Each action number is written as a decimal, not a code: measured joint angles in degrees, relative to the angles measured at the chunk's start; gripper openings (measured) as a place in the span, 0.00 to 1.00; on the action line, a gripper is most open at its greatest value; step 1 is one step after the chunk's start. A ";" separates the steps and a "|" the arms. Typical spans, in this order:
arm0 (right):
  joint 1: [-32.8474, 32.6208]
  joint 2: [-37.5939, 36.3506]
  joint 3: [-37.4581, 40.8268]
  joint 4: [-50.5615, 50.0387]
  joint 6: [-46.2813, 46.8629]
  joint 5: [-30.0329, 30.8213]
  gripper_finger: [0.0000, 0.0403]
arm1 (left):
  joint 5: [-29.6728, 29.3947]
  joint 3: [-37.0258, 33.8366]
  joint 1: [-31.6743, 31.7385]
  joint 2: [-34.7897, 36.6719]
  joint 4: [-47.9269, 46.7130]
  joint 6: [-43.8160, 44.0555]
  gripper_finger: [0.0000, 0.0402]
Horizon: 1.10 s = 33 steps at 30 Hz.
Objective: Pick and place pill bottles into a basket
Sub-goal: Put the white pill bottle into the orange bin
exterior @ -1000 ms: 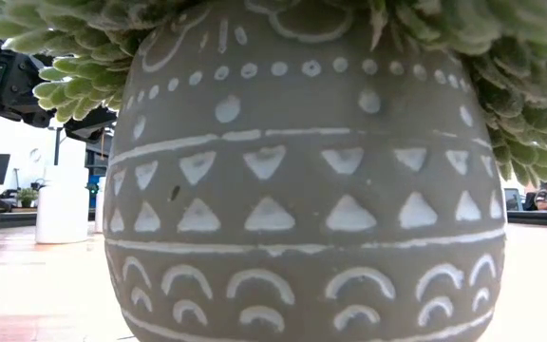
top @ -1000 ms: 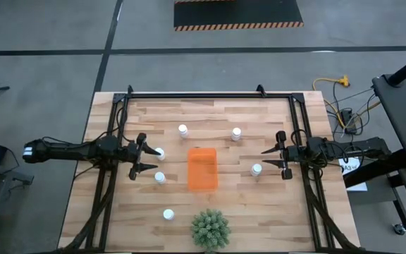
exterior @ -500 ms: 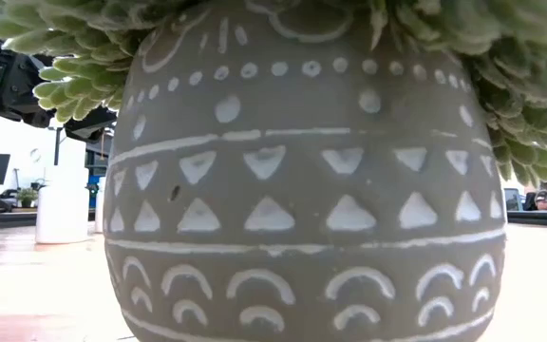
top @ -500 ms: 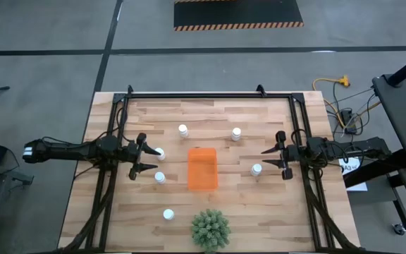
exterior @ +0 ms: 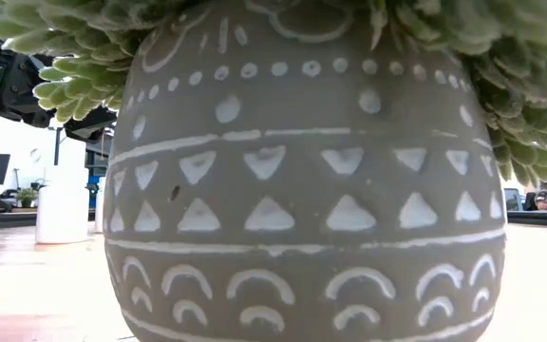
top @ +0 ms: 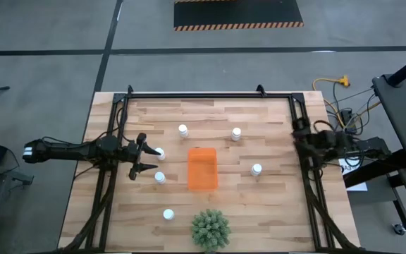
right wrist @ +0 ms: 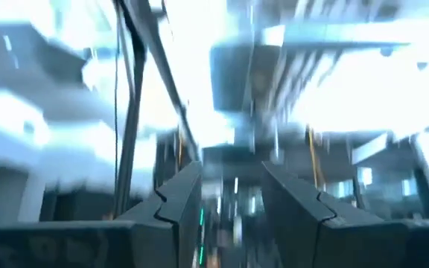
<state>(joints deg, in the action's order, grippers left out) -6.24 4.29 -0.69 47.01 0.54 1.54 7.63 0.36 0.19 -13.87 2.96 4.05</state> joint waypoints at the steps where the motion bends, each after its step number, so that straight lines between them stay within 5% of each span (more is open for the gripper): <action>1: 0.02 0.00 0.00 3.17 -0.95 0.00 0.32 | 0.01 0.00 -0.01 0.00 -0.01 0.00 0.58; 13: 0.00 0.00 -1.23 35.61 -16.54 -0.18 0.32 | 0.01 0.00 0.00 0.00 -0.01 -0.01 0.58; 22: 0.01 3.83 -18.65 24.55 -14.64 -0.35 0.32 | 0.01 0.00 -0.01 0.02 -0.02 -0.01 0.58; 33: 0.01 23.21 -46.21 19.31 -17.07 -0.71 0.32 | 0.01 0.00 0.00 0.00 -0.02 -0.02 0.58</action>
<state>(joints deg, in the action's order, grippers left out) -6.23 27.51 -46.90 66.31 -16.53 0.83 7.64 0.36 0.19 -13.87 2.94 4.03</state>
